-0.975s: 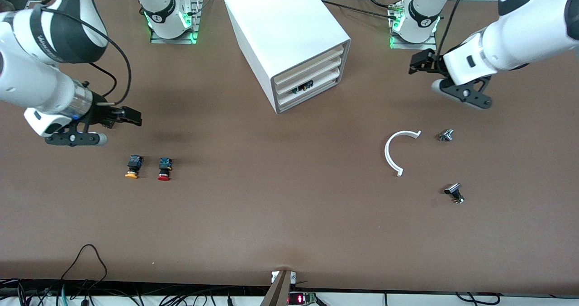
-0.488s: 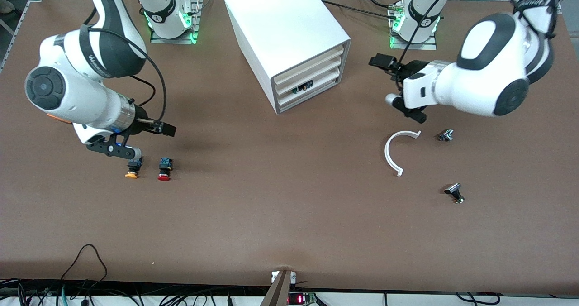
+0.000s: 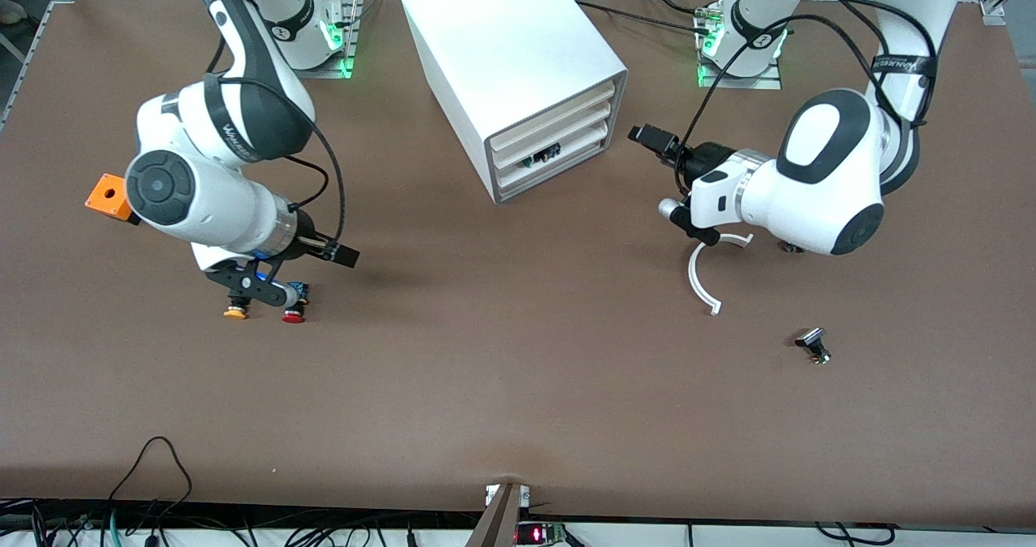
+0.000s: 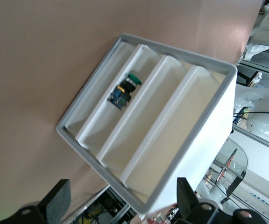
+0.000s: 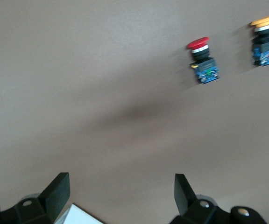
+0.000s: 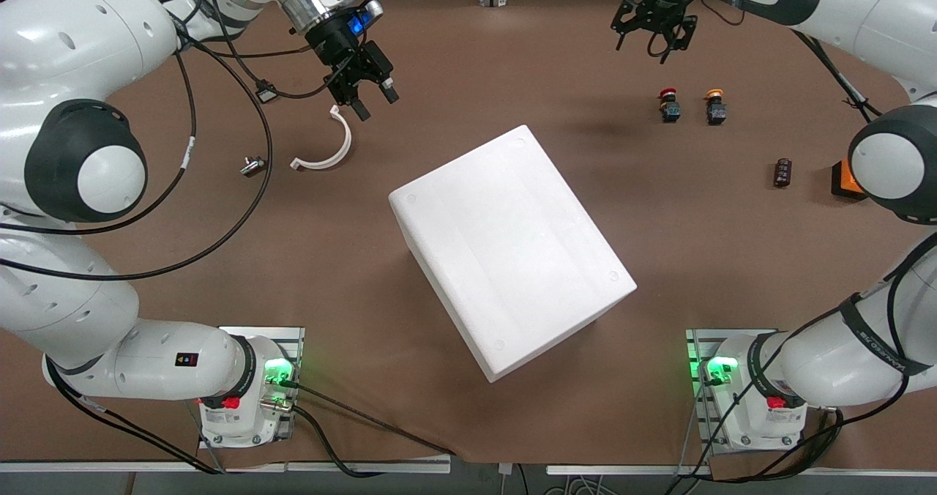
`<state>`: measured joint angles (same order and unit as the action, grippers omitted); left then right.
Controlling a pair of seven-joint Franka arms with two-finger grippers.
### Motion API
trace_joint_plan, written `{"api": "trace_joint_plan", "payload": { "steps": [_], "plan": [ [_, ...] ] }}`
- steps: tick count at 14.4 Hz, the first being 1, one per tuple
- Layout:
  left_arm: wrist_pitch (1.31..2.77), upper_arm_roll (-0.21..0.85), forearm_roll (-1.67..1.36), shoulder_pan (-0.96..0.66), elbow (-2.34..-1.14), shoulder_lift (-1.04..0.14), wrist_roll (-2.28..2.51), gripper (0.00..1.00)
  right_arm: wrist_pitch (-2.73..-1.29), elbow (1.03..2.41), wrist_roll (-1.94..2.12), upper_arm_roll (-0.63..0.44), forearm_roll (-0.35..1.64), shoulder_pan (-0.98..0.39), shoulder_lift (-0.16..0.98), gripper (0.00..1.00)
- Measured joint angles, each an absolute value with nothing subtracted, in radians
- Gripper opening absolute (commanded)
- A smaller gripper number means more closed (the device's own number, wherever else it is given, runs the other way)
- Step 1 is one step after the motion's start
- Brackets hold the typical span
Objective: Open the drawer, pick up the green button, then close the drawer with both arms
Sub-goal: 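Grasp the drawer front with the left gripper while the right gripper approaches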
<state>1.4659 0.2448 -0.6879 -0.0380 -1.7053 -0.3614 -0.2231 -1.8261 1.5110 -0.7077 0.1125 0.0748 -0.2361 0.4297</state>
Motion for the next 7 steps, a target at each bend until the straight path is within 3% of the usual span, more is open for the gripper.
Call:
{"api": "trace_joint_plan", "payload": {
  "steps": [3, 7],
  "plan": [
    [1.601, 0.244, -0.717, -0.037, -1.753, -0.385, -0.343, 1.00, -1.857, 1.470, -0.763, 0.112, 0.075, -0.261, 0.468, 0.99],
    [1.782, 0.244, -0.949, -0.037, -1.944, -0.415, -0.606, 0.99, -1.936, 1.450, -0.810, 0.112, 0.075, -0.280, 0.495, 0.99]
  ]
}}
